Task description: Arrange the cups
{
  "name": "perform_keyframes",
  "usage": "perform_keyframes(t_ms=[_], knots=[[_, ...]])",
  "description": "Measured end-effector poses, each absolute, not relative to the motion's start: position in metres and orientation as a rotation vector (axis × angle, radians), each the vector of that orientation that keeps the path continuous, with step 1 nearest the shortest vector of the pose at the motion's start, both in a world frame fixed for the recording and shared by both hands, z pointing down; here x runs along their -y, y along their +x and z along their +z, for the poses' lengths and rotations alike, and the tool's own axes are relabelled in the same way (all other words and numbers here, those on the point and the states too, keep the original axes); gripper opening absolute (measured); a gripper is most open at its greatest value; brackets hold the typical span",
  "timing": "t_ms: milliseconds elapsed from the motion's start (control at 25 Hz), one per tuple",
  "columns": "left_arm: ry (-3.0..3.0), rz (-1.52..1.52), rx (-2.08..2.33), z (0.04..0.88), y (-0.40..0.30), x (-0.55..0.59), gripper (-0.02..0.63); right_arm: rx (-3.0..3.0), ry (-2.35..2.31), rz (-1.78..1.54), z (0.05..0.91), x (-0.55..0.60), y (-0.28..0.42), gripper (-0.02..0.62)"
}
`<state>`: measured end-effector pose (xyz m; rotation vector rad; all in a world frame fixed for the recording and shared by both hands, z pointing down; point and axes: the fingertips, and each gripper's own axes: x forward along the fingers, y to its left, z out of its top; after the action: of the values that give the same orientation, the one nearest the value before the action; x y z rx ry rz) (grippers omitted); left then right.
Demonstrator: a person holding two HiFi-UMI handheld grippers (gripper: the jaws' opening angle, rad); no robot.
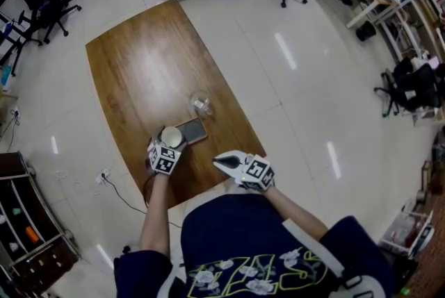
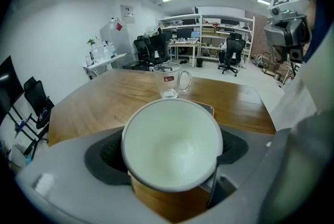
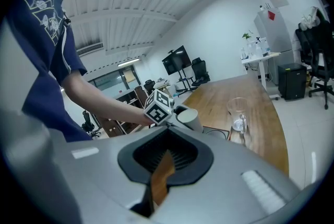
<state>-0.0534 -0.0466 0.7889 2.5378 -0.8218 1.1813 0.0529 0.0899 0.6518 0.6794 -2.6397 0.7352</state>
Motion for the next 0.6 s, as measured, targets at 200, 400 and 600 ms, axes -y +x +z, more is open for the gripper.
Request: perform_keyframes(t_ms=[200, 400, 600], knots=[[2.547, 1.176, 0.824, 0.7877, -0.0521, 0.0469, 0.453, 2.624, 0.678, 0.741, 0.6501, -0.0918, 0.0545, -0.005], [2.587, 1.148, 0.787, 0.7851, -0.0498, 0.0459, 0.454, 2.616, 0.659, 0.717, 0.6520, -0.0904, 0.0500, -0.005], [2.615, 1.084, 0.806, 0.7802, -0.0501, 0.0420, 0.462, 2.625, 0.655, 0.708, 0.6496, -0.0878, 0.0457, -0.005]])
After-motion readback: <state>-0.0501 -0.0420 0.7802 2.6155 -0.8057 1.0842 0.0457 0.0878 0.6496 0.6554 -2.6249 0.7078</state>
